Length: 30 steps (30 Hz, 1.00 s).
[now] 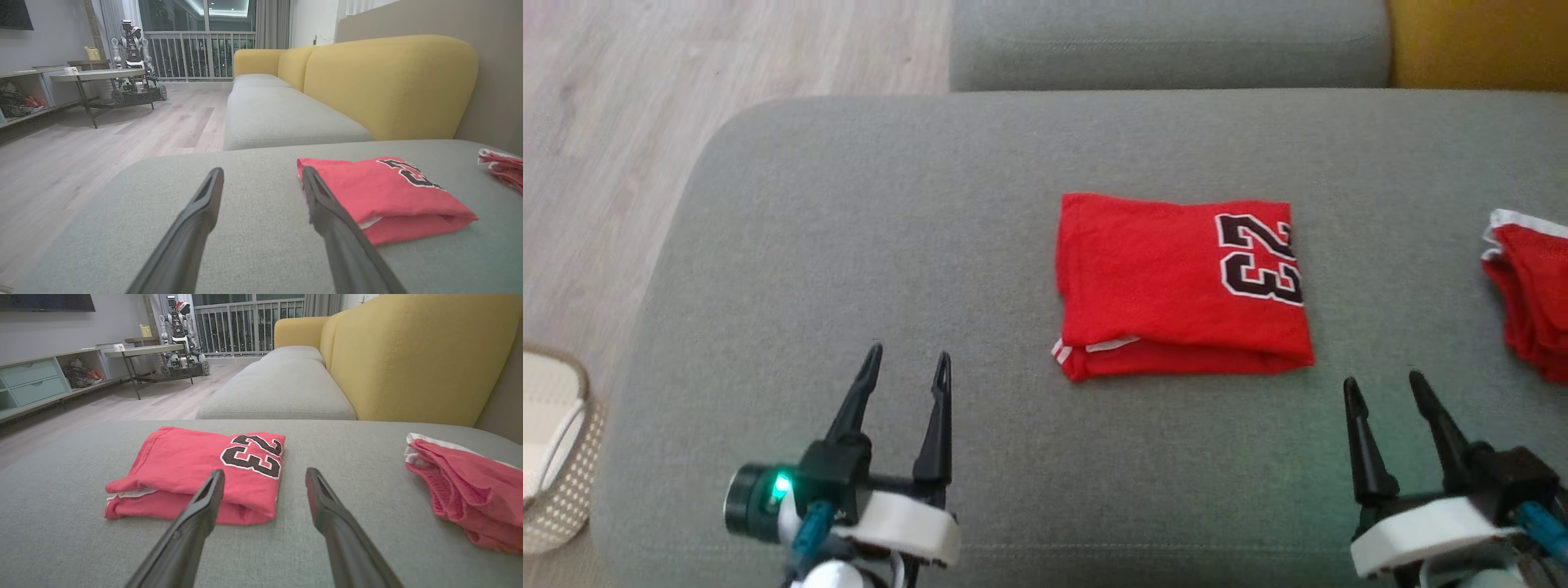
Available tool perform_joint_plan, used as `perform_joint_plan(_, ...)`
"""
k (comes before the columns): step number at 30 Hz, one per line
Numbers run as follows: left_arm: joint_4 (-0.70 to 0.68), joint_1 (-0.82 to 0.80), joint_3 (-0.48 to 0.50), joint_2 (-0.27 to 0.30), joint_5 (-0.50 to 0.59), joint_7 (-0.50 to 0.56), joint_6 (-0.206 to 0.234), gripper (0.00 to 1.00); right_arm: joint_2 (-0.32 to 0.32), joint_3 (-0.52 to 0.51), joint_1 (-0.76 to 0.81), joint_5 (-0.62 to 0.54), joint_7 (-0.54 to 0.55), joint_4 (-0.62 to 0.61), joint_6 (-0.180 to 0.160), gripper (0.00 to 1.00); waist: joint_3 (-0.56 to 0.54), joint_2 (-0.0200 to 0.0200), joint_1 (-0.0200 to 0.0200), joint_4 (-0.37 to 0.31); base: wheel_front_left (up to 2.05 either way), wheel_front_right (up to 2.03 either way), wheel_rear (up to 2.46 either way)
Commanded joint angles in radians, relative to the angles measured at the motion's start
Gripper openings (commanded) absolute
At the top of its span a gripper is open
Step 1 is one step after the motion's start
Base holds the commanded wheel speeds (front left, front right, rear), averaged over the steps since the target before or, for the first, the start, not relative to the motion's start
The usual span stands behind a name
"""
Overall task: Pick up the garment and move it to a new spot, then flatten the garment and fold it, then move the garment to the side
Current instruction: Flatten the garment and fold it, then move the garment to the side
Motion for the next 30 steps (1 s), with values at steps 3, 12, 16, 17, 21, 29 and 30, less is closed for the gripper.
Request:
perform_joint_plan(3,-0.003,-0.003,0.045,-0.002,0.020,-0.005,0.004,1.00,-0.008,0.034,-0.015,0.006,-0.009,-0.027,0.000,1.00,-0.022,0.0000,0.0000,-0.028,0.00,0.00,0.00)
perform_joint_plan(12,0.040,0.006,0.061,-0.005,0.020,-0.005,0.008,1.00,-0.008,0.035,-0.005,0.012,-0.009,-0.029,0.000,1.00,-0.037,0.0000,0.0000,-0.029,0.00,0.00,0.00)
perform_joint_plan(16,0.053,0.009,0.063,-0.006,0.022,-0.005,0.007,1.00,-0.008,0.035,0.000,0.015,-0.009,-0.029,0.000,1.00,-0.043,0.0000,0.0000,-0.024,0.00,0.00,0.00)
perform_joint_plan(17,0.056,0.010,0.062,-0.006,0.022,-0.005,0.007,1.00,-0.008,0.035,0.001,0.015,-0.009,-0.029,0.000,1.00,-0.044,0.0000,0.0000,-0.023,0.00,0.00,0.00)
perform_joint_plan(21,0.066,0.012,0.059,-0.007,0.025,-0.005,0.004,1.00,-0.008,0.033,-0.001,0.015,-0.009,-0.027,0.000,1.00,-0.044,0.0000,0.0000,-0.016,0.00,0.00,0.00)
perform_joint_plan(29,0.064,0.001,0.050,-0.009,0.030,-0.005,0.005,1.00,-0.008,0.060,-0.115,-0.024,-0.009,0.105,0.000,1.00,-0.013,0.0000,0.0000,0.003,0.00,0.00,0.00)
perform_joint_plan(30,0.062,-0.001,0.049,-0.009,0.031,-0.005,0.006,1.00,-0.008,0.060,-0.143,-0.019,-0.009,0.136,0.000,1.00,-0.005,0.0000,0.0000,0.007,0.00,0.00,0.00)
